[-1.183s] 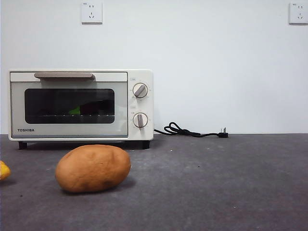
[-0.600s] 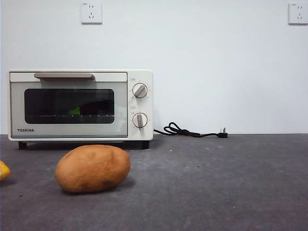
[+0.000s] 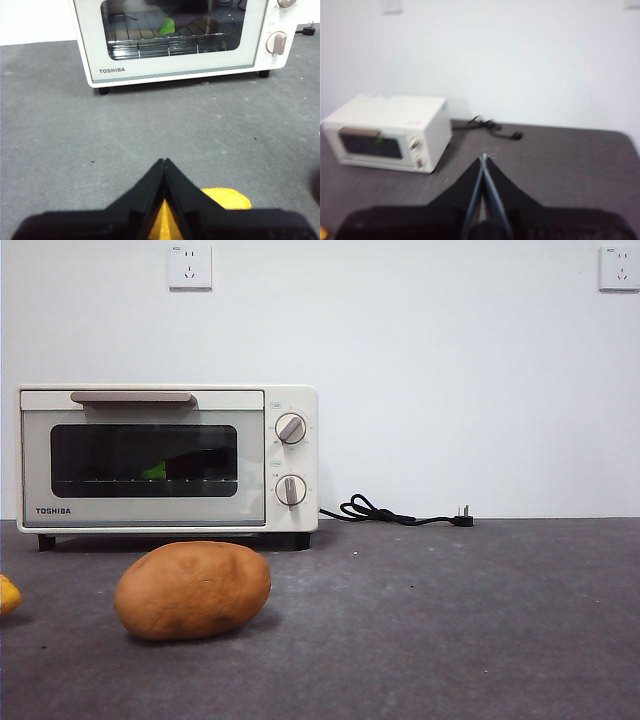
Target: Take the eggplant from the table,put the eggplant in the oven
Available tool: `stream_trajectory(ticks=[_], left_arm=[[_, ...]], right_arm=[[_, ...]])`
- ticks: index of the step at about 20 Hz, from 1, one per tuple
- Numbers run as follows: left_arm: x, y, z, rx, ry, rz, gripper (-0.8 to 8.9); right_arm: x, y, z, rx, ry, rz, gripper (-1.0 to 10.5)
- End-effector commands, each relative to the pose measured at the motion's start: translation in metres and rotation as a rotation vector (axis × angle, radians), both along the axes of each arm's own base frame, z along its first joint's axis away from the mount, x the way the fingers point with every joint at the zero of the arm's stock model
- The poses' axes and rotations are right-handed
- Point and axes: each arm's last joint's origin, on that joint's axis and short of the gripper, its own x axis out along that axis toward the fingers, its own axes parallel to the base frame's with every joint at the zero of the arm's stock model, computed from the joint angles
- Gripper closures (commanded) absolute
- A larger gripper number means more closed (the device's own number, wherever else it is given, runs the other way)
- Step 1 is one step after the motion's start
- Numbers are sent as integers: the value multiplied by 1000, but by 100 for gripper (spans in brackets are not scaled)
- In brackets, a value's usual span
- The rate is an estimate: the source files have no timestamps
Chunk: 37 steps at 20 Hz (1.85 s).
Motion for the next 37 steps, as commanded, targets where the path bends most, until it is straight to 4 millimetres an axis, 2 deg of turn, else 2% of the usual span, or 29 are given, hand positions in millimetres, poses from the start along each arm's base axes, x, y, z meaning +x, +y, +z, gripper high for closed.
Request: stream_trajectory(ticks=[1, 4, 7, 12, 15, 18, 22, 26, 29, 32, 37], left_arm=[[1, 0, -2, -10, 1, 3, 817], [1, 0, -2, -10, 1, 3, 816], [1, 0, -2, -10, 1, 3, 816], [1, 0, -2, -10, 1, 4, 816], [1, 0, -2, -10, 1, 3, 816], [1, 0, -2, -10, 1, 3, 816], [1, 0, -2, -10, 6, 4, 817], [1, 0, -3, -10, 18, 4, 817], [1, 0, -3, -10, 18, 4, 816], [1, 0, -3, -10, 18, 4, 816], [1, 0, -3, -10, 18, 4, 816]], right_arm=[[-30, -2, -14, -12, -38, -59, 946], [-46, 1, -42, -80, -36, -121, 946], [-36, 5, -81, -154, 29, -142, 946], [14, 12, -143, -115, -123, -66, 946], [51, 14, -189, -57, -180, -56, 946], [80, 15, -232, 22, -214, -60, 946], [112, 16, -280, 25, -131, -67, 946], [127, 17, -323, 8, -5, -80, 946], [133, 17, -349, 3, 64, -80, 946], [136, 17, -365, -1, 112, -77, 946], [137, 17, -365, 1, 88, -78, 946]])
